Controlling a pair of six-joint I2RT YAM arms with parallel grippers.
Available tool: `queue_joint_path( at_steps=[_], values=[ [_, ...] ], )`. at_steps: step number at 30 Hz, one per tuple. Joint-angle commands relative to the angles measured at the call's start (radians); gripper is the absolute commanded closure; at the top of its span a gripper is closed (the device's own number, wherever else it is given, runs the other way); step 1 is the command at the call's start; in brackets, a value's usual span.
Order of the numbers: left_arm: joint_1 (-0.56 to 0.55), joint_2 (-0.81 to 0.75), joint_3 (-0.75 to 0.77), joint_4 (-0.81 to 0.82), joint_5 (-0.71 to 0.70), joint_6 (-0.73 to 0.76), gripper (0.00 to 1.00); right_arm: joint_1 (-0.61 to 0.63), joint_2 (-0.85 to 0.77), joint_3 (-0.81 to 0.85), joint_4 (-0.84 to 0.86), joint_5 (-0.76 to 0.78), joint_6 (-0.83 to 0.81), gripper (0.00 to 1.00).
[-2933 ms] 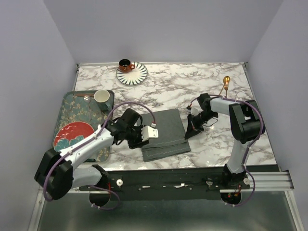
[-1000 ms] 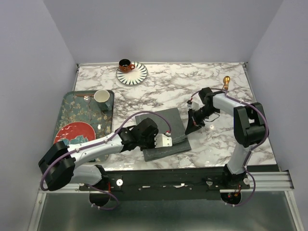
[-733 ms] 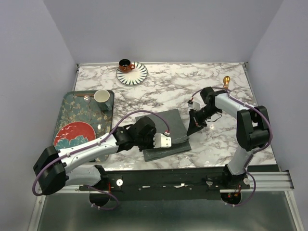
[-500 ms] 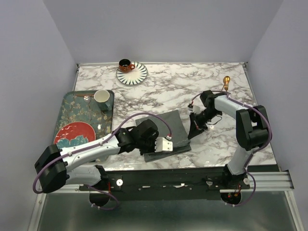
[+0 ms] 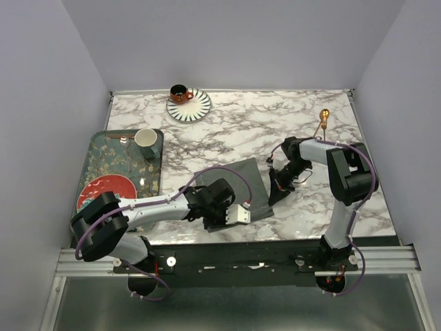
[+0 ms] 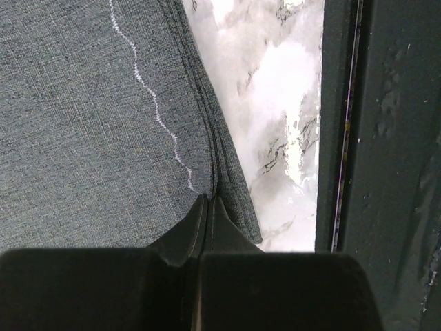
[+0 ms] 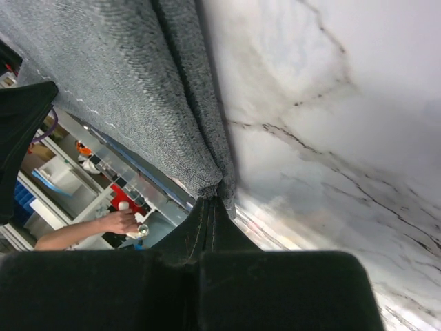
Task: Fold the napkin into a case and place the utensils inside
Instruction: Smooth out the square-folded napkin at the center of the board.
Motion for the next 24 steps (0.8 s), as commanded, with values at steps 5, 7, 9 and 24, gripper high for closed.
queue_joint_path(
  at_steps=[5,7,9,24],
  values=[
    [-0.004,-0.082,0.039,-0.053,0.034,-0.018,1.00,0.003,-0.116,0.044,-0.079,0.020,-0.038,0.99],
    [-0.004,-0.115,0.053,-0.082,0.046,-0.030,1.00,0.003,-0.145,0.039,-0.110,0.014,-0.051,0.99],
    [-0.006,-0.134,0.075,-0.105,0.068,-0.047,1.00,0.003,-0.166,0.035,-0.124,0.010,-0.054,0.99],
    [-0.013,-0.051,0.006,-0.065,0.036,-0.032,1.00,0.006,-0.030,-0.010,-0.035,0.010,-0.024,0.99]
  ],
)
